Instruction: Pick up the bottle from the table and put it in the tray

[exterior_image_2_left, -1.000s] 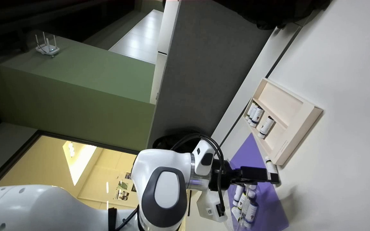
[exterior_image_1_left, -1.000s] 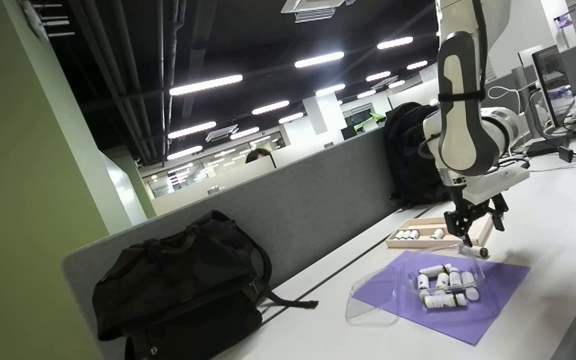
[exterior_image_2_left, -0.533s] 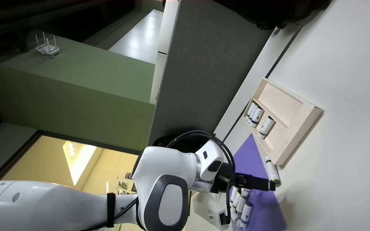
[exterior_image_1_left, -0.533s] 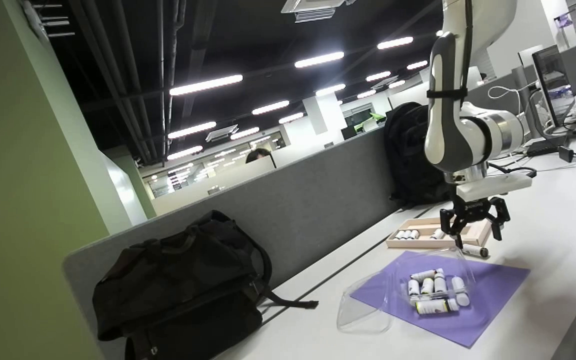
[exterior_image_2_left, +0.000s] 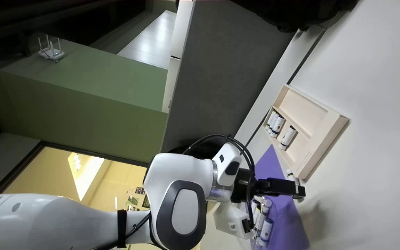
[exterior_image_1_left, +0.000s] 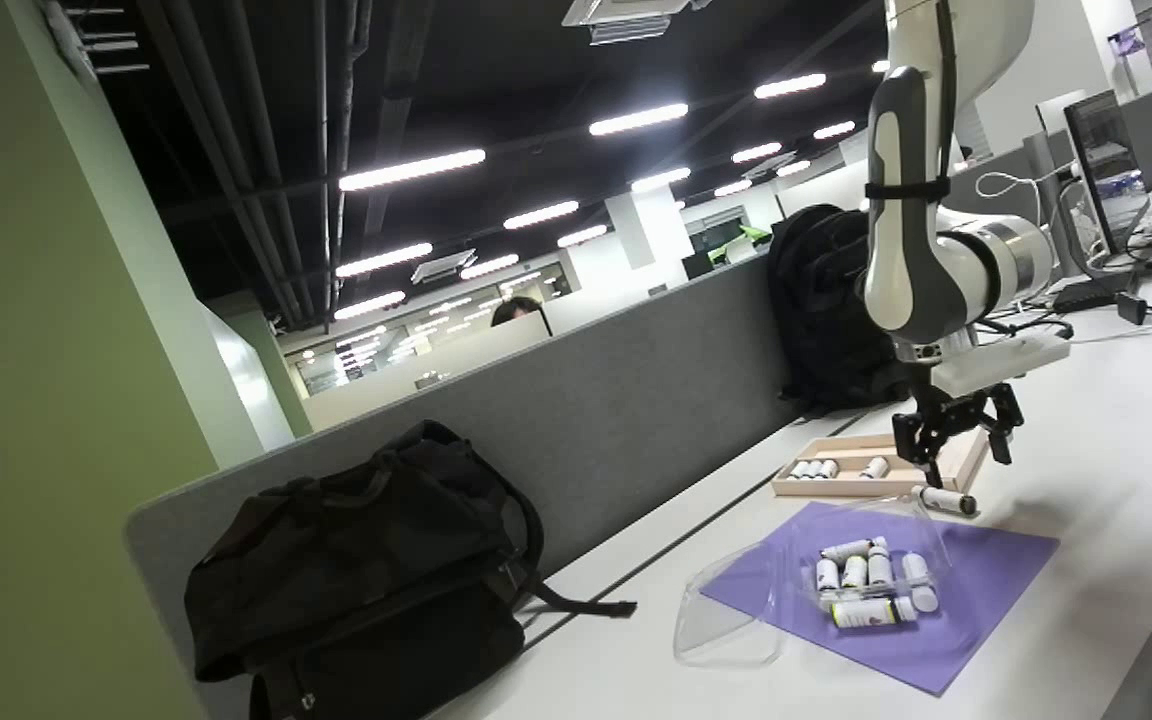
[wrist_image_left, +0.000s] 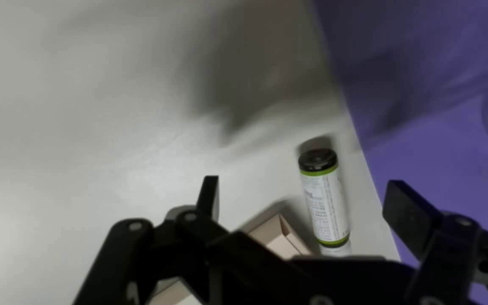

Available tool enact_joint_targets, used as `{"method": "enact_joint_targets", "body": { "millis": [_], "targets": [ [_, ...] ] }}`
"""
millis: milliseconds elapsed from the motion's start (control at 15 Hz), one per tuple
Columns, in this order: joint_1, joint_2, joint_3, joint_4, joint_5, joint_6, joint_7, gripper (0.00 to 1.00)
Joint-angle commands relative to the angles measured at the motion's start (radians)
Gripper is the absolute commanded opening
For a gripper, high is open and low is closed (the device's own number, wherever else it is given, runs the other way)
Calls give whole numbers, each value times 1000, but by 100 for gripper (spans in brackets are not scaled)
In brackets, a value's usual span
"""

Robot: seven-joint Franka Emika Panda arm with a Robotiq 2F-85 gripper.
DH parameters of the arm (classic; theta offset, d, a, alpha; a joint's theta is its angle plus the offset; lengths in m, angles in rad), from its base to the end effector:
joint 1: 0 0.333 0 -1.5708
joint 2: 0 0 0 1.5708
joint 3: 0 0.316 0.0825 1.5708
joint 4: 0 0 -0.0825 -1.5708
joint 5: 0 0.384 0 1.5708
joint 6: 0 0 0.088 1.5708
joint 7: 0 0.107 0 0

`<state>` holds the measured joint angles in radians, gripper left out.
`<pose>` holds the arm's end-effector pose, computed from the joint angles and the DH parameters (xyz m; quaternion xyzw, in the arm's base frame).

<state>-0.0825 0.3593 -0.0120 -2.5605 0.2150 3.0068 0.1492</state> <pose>0.4451 -0.0582 0.1441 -0.9732 0.2251 -0.0430 0.0181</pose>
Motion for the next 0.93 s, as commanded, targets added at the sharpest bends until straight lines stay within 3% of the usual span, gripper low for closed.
{"method": "enact_joint_targets", "body": {
  "millis": [0, 667, 733, 800, 867],
  "targets": [
    [4, -1, -2, 1, -3, -2, 3, 100],
    [27, 86, -29, 58, -115, 40, -82, 100],
    [24, 101, -24, 64, -113, 63, -81, 97],
    [3, 110, 0, 67, -101, 77, -88, 75],
    [-7, 118, 13, 70, -95, 93, -88, 73]
  ]
}}
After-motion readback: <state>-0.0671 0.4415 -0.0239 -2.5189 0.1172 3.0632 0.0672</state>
